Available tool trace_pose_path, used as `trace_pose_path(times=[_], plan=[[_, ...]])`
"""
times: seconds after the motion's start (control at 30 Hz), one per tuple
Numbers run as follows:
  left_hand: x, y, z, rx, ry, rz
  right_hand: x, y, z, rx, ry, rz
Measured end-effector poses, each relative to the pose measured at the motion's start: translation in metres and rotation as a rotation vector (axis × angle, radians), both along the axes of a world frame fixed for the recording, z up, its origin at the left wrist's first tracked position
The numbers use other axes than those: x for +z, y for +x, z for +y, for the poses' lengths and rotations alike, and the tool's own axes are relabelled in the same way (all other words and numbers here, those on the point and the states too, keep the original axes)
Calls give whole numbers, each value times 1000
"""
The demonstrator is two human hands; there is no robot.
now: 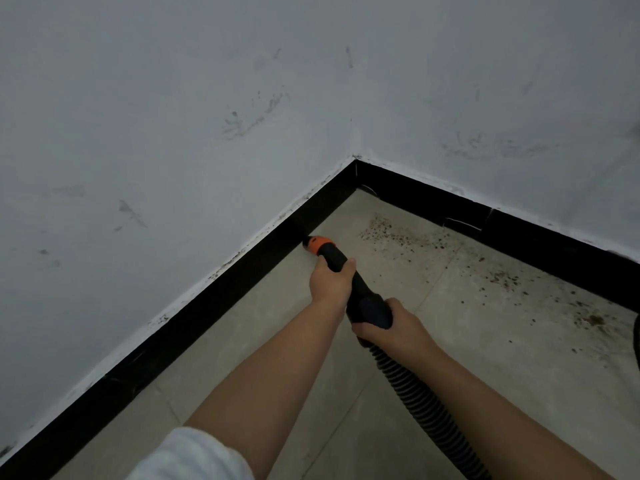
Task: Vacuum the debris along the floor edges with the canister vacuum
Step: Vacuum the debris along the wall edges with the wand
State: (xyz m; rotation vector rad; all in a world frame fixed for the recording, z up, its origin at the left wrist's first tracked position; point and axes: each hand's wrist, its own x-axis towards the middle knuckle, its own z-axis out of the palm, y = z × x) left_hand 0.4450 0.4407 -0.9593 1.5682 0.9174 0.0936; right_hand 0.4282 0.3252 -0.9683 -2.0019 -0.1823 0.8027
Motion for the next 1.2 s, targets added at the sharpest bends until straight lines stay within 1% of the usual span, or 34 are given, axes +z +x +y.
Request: trace_pose_path(times=[0.2, 0.37, 0.43, 0.57, 0.7, 0.8, 0.87, 0.97, 1.2], plan=[[-4, -10, 9, 77, -53, -10, -4, -2, 7, 55, 29, 18], [-6, -41, 13, 223, -144, 14, -3, -13, -1, 196, 57, 115], [-8, -58, 18, 243, -138, 13, -3, -20, 1, 277, 31, 119], [-12, -91, 27, 316, -111, 48, -3, -38, 10, 383, 47, 166], [-18, -126, 36, 370, -58, 85, -7, -60, 23, 537, 17, 111], [-18, -147, 39, 393, -32, 99, -7, -73, 27, 607, 3, 96], [-14, -152, 36, 381, -27, 83, -4, -78, 24, 609, -11, 76], [-8, -144, 21, 311, -41, 62, 3, -78, 8, 541, -34, 38], [5, -84, -35, -39, -117, 36, 20, -63, -54, 230, -173, -104]])
